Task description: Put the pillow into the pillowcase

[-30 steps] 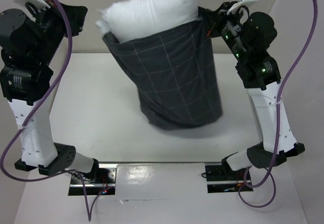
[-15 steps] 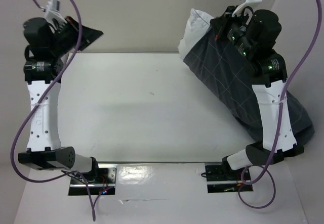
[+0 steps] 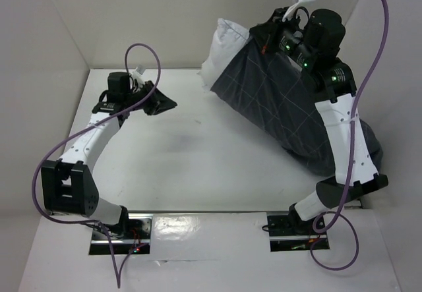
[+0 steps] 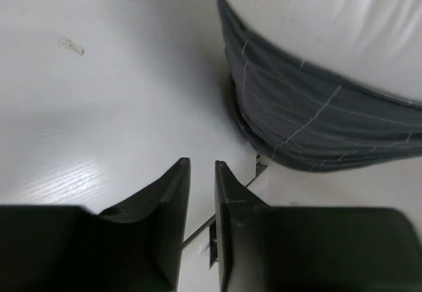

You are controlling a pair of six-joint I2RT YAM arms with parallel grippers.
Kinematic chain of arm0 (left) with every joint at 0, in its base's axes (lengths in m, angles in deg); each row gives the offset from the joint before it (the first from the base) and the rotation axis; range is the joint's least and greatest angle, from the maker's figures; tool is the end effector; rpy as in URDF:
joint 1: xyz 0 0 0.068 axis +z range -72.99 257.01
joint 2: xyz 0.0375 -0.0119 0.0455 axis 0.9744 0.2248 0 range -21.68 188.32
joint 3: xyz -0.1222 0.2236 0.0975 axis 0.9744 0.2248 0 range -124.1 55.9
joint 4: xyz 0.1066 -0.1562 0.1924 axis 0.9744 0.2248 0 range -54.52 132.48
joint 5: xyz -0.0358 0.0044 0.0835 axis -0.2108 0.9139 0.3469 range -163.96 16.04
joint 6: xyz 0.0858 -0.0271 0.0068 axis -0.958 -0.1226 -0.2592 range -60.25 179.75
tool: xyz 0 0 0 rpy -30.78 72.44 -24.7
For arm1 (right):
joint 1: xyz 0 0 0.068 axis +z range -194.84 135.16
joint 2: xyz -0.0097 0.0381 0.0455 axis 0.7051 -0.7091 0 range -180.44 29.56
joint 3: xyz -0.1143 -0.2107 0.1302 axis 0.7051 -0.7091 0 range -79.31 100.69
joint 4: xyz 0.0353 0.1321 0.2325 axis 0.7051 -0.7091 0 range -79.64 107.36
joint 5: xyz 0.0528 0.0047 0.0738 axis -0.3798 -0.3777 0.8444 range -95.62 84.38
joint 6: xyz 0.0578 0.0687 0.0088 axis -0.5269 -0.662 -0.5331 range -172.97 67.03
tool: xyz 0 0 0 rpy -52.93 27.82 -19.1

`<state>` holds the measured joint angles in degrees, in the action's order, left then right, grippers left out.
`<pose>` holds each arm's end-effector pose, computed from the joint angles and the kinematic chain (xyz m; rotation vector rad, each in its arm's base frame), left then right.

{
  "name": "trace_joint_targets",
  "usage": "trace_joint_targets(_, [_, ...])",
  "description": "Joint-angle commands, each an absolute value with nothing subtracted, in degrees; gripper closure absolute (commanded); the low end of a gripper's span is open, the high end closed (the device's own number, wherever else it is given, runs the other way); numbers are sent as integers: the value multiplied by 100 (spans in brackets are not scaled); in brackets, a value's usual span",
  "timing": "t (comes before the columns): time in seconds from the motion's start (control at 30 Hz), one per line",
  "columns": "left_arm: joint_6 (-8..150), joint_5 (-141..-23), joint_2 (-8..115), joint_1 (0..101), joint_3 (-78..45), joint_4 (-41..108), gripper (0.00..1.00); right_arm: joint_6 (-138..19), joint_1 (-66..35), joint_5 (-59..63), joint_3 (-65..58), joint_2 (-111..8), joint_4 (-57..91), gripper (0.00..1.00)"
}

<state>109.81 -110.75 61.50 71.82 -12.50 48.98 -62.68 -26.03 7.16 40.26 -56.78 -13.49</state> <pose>0.3656 -0.0817 0.3033 -0.4268 2.1565 -1.2327 0.3113 0.1249 0.5726 -0.3026 1.5277 0.5650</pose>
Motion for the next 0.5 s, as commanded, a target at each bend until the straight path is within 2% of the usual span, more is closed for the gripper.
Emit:
trace_joint_targets(0.0, [11449, -11640, 6103, 7174, -976, 3489, 64, -6571, -2401, 1310, 4417, -5473, 304, 100])
trace_joint_targets(0.03, [11712, -11815, 6103, 7174, -880, 3234, 53, -6623, -2401, 1371, 4417, -5473, 391, 100])
trace_joint_targets(0.1, [11802, -11878, 6155, 7103, -721, 2681, 42, -6624, -2401, 1372, 4470, -5473, 453, 100])
trace_joint_targets(0.13, [11802, -11939, 6155, 7025, -721, 2617, 41, -6694, -2401, 1441, 4540, -5473, 453, 100])
trace_joint_targets(0.17, [11724, -11940, 6225, 6955, -721, 2616, 35, -6694, -2401, 1442, 4593, -5525, 453, 100])
trace_joint_targets(0.23, [11583, -11879, 6226, 6954, -721, 2669, 32, -6694, -2401, 1494, 4663, -5604, 453, 100])
trace_joint_targets(0.27, [11435, -11713, 6139, 6954, -660, 2669, 24, -6746, -2401, 1495, 4663, -5665, 453, 100])
trace_joint_targets(0.37, [11013, -11413, 6033, 6954, -659, 2852, 12, -6747, -2348, 1495, 4663, -5718, 453, 100])
trace_joint_targets(0.47, [11116, -11753, 6164, 6954, -659, 2574, 11, -6747, -2348, 1495, 4603, -5719, 453, 100])
